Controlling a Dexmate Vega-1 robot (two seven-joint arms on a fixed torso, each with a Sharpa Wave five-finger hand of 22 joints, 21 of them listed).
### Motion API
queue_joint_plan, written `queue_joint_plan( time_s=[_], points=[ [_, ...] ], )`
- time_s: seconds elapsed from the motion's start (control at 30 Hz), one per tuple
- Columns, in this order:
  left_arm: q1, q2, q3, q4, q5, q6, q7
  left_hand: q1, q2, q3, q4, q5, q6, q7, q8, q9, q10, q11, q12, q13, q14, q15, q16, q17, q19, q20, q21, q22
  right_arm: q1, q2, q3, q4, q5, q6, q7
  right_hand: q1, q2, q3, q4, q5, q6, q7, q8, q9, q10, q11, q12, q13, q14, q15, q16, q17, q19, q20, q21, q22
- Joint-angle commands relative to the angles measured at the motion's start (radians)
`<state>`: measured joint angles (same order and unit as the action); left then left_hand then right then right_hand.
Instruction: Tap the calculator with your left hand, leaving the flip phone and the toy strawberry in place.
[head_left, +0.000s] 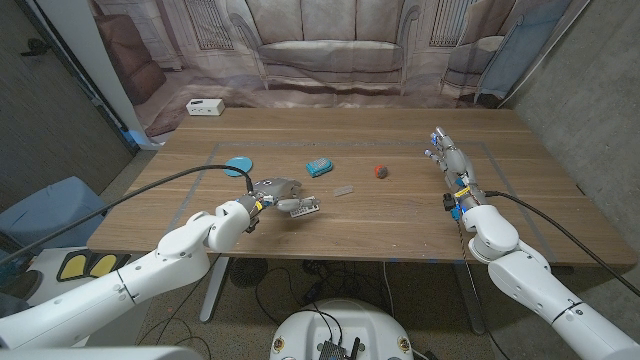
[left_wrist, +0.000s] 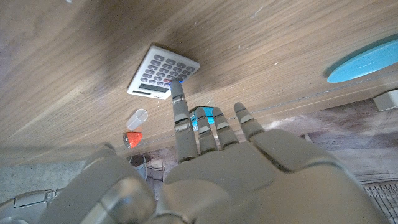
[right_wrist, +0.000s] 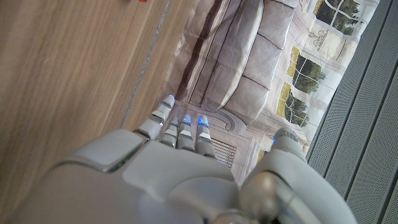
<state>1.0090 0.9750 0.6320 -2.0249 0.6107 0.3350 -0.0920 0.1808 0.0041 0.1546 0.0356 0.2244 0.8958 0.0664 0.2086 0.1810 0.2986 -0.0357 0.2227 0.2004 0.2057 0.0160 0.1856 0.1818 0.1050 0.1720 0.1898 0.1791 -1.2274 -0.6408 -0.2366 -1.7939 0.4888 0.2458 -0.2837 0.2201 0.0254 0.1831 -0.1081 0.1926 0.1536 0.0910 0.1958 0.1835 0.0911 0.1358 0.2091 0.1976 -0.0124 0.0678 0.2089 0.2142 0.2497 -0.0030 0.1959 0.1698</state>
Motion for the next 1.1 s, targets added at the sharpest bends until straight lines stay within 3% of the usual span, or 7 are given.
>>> queue_joint_plan(
  time_s=[0.03, 0.47, 1.1],
  points=[
    [0.000, 0.004, 0.003, 0.008, -0.028, -0.013, 0.000, 0.006, 0.001, 0.002, -0.004, -0.001, 0.022, 0.015, 0.005, 0.005, 0.008, 0.001, 0.004, 0.002, 0.007, 0.000, 0.009, -0.001, -0.007, 0.005, 0.010, 0.004, -0.003, -0.001, -0.001, -0.010, -0.004, -0.006, -0.008, 0.000, 0.009, 0.001, -0.002, -0.003, 0.009, -0.003, -0.001, 0.003, 0.003, 0.000, -0.003, 0.002, 0.000, 0.009, -0.001, -0.001, 0.005, 0.008, 0.000, 0.002],
    [0.018, 0.031, -0.025, -0.037, -0.016, 0.000, 0.030, 0.009, 0.003, 0.002, -0.006, -0.002, 0.014, 0.005, 0.000, 0.006, 0.017, 0.001, 0.007, 0.002, 0.015, -0.001, 0.011, -0.001, -0.005, 0.005, 0.011, 0.004, -0.003, 0.000, 0.001, -0.010, -0.008, 0.002, -0.007, 0.000, 0.009, 0.000, -0.004, -0.003, 0.011, -0.004, -0.001, 0.003, 0.004, 0.001, -0.002, 0.002, 0.001, 0.009, -0.001, -0.002, 0.007, 0.008, 0.000, 0.002],
    [0.016, 0.023, -0.033, -0.041, 0.007, 0.000, 0.046, 0.019, 0.012, 0.007, -0.011, -0.004, -0.015, -0.009, -0.013, 0.007, 0.020, 0.004, 0.006, 0.003, 0.026, 0.001, 0.012, -0.001, -0.001, 0.007, 0.012, 0.004, -0.008, -0.003, 0.009, -0.008, 0.000, 0.002, -0.003, 0.000, 0.010, -0.001, -0.005, -0.003, 0.012, -0.005, -0.001, 0.003, 0.007, 0.001, -0.002, 0.002, 0.004, 0.009, 0.000, -0.002, 0.012, 0.009, 0.001, 0.002]
  ],
)
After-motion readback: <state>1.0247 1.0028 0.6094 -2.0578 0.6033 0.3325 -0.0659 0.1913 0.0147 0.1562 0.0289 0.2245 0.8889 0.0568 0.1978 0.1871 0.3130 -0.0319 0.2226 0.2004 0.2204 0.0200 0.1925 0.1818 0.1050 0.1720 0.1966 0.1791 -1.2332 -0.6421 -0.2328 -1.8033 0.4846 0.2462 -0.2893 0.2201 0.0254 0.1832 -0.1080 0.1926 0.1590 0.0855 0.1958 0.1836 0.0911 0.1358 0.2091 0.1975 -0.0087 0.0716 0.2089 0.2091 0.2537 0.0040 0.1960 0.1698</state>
